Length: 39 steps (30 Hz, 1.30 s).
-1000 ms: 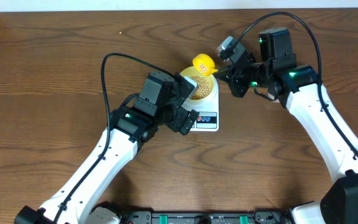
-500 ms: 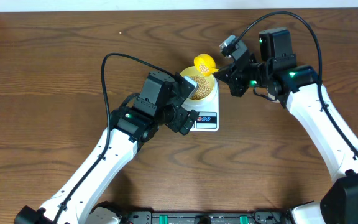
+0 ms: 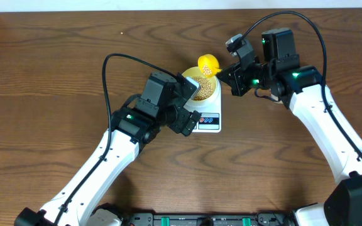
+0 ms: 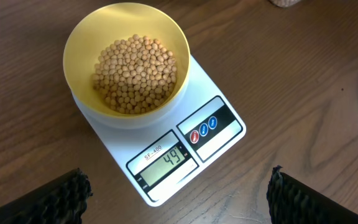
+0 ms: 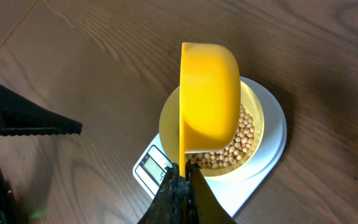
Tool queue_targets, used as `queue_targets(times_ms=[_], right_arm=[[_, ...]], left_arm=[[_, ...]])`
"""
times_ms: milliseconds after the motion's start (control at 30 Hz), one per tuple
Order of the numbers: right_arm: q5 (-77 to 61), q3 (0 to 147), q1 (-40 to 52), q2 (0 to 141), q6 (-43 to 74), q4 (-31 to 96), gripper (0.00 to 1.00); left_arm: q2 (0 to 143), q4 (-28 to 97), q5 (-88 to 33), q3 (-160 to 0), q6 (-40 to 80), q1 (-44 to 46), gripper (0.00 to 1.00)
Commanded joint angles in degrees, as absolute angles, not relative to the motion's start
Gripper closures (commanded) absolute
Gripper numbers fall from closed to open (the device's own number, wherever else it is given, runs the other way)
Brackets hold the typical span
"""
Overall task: Scoop item into bowl and weigh 50g on scale
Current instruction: 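Tilt the scoop slowly to trickle soybeans into the bowl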
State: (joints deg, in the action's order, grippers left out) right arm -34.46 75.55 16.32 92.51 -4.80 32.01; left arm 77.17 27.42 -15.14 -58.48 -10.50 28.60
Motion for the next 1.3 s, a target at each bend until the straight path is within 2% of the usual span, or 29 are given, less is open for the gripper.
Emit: queue_targets(times_ms=[0,600,933,1267], right_arm=[[-34.6,75.3,16.5,91.9,-3.9,32.1,0.99],[-30.3,75.3,16.5,91.9,-4.1,32.1,0.99],[-29.9,75.3,16.6,91.9,-12.8,32.8,0.99],[-31.0,75.3,16.6,91.9,-13.8,32.6,0.99]], left_arm=[[77.5,27.6,-15.8,-58.0,-10.4,28.4,0.07],[77.5,27.6,-15.8,-58.0,-10.4,28.4,0.07],[77.5,27.6,-15.8,-58.0,-10.4,28.4,0.07],[77.5,27.6,-15.8,-58.0,-10.4,28.4,0.07]])
